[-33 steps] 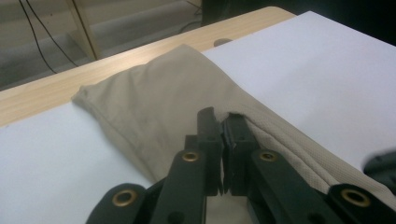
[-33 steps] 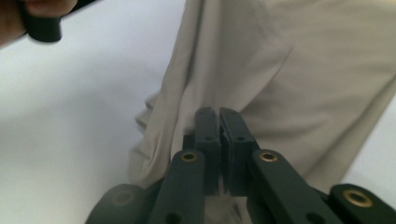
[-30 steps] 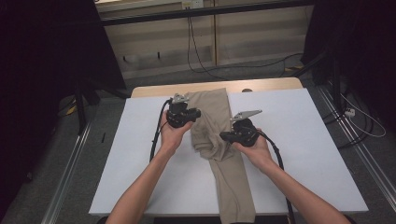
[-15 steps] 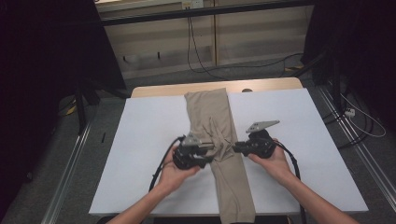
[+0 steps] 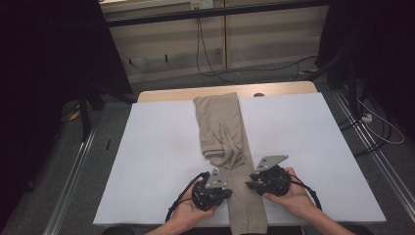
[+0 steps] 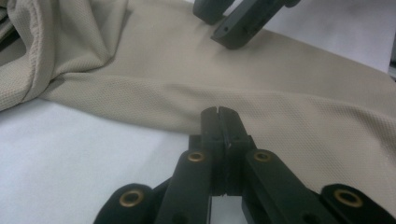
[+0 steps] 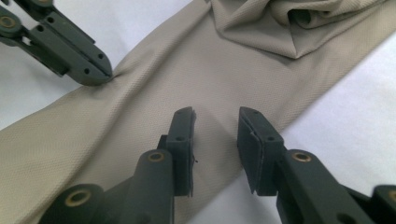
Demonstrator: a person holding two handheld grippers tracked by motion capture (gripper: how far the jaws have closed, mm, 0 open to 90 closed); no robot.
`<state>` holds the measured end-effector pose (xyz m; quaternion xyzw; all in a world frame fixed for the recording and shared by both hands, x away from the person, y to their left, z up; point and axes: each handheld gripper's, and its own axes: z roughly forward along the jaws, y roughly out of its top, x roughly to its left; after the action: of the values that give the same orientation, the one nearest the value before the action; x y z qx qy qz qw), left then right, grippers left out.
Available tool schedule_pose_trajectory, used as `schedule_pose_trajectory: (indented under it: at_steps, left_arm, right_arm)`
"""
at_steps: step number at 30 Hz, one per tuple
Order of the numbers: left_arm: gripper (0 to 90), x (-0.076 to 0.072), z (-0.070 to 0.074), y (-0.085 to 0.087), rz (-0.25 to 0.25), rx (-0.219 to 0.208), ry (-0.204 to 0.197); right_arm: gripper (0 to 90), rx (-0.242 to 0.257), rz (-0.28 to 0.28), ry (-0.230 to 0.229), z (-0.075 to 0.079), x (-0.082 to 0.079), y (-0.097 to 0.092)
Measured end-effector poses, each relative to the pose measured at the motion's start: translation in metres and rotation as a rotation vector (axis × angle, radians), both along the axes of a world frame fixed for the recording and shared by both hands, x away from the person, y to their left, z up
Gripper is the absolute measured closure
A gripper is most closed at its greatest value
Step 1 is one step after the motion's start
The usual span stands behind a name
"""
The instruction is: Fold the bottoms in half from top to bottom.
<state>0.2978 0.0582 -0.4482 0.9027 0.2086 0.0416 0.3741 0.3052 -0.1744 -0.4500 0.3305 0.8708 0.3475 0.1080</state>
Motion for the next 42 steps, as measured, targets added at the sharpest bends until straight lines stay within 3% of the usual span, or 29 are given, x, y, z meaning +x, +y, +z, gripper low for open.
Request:
schedule_pose_trajectory:
  at_steps: [3, 6, 8, 11, 13, 16, 18, 19, 20, 21, 23, 25, 26, 29, 31, 32, 33, 35, 42]
  left_arm:
    - [90.0, 0.003, 0.003, 0.013, 0.017, 0.006, 0.053]
    - [90.0, 0.002, 0.004, 0.026, 0.045, -0.002, 0.076]
    - [90.0, 0.001, 0.006, 0.035, 0.055, -0.019, 0.118]
    - [90.0, -0.004, 0.006, 0.043, 0.055, -0.017, 0.124]
    - [90.0, -0.001, 0.007, 0.042, 0.078, -0.034, 0.098]
    - [86.8, 0.022, 0.015, 0.034, 0.112, -0.064, 0.047]
    - [69.7, 0.041, 0.02, 0.025, 0.158, -0.073, 0.011]
    - [66.0, 0.051, 0.023, 0.019, 0.168, -0.071, -0.013]
    - [61.8, 0.059, 0.025, 0.013, 0.178, -0.053, -0.063]
    - [57.4, 0.068, 0.026, 0.007, 0.18, -0.045, -0.084]
    - [50.6, 0.085, 0.024, -0.003, 0.22, -0.036, -0.077]
    - [47.2, 0.096, 0.019, -0.011, 0.218, -0.021, -0.083]
    - [48.3, 0.099, 0.015, -0.013, 0.231, -0.019, -0.089]
    - [51.7, 0.102, 0.006, -0.016, 0.244, 0.0, -0.044]
    - [65.7, 0.102, 0.005, -0.014, 0.251, 0.009, -0.051]
    - [82.3, 0.103, 0.006, -0.01, 0.249, -0.012, -0.015]
    - [86.2, 0.103, 0.008, -0.007, 0.254, -0.031, -0.012]
    - [88.0, 0.101, 0.012, 0.0, 0.253, -0.059, 0.0]
    - [88.4, 0.08, 0.024, 0.025, 0.239, -0.171, 0.027]
  right_arm:
    - [75.5, -0.006, -0.011, 0.015, 0.002, -0.001, 0.0]
    - [75.1, -0.018, -0.008, 0.015, 0.003, -0.004, 0.002]
    - [73.5, -0.013, -0.006, 0.025, 0.003, -0.004, 0.004]
    - [73.9, -0.013, 0.004, 0.034, 0.004, -0.006, 0.005]
    - [75.7, -0.021, 0.013, 0.037, 0.006, -0.005, 0.006]
    - [77.0, 0.014, -0.026, 0.009, 0.013, 0.012, 0.004]
    - [81.6, 0.046, -0.064, -0.016, 0.019, 0.03, 0.001]
    - [83.2, 0.061, -0.09, -0.024, 0.022, 0.04, -0.001]
    - [84.1, 0.086, -0.112, -0.036, 0.025, 0.05, -0.002]
    - [84.3, 0.129, -0.13, -0.039, 0.028, 0.059, -0.004]
    - [81.7, 0.167, -0.153, -0.03, 0.032, 0.075, -0.004]
    - [77.1, 0.173, -0.163, -0.025, 0.031, 0.085, 0.0]
    - [73.5, 0.17, -0.162, -0.019, 0.029, 0.089, 0.003]
    - [68.3, 0.145, -0.142, -0.003, 0.02, 0.095, 0.013]
    - [67.7, 0.118, -0.135, 0.008, 0.014, 0.096, 0.019]
    - [75.2, 0.12, -0.13, 0.013, 0.012, 0.096, 0.02]
    - [83.5, 0.113, -0.125, 0.012, 0.012, 0.095, 0.021]
    - [90.0, 0.134, -0.131, -0.001, 0.016, 0.093, 0.019]
    - [90.0, 0.222, -0.146, -0.079, 0.044, 0.076, -0.008]
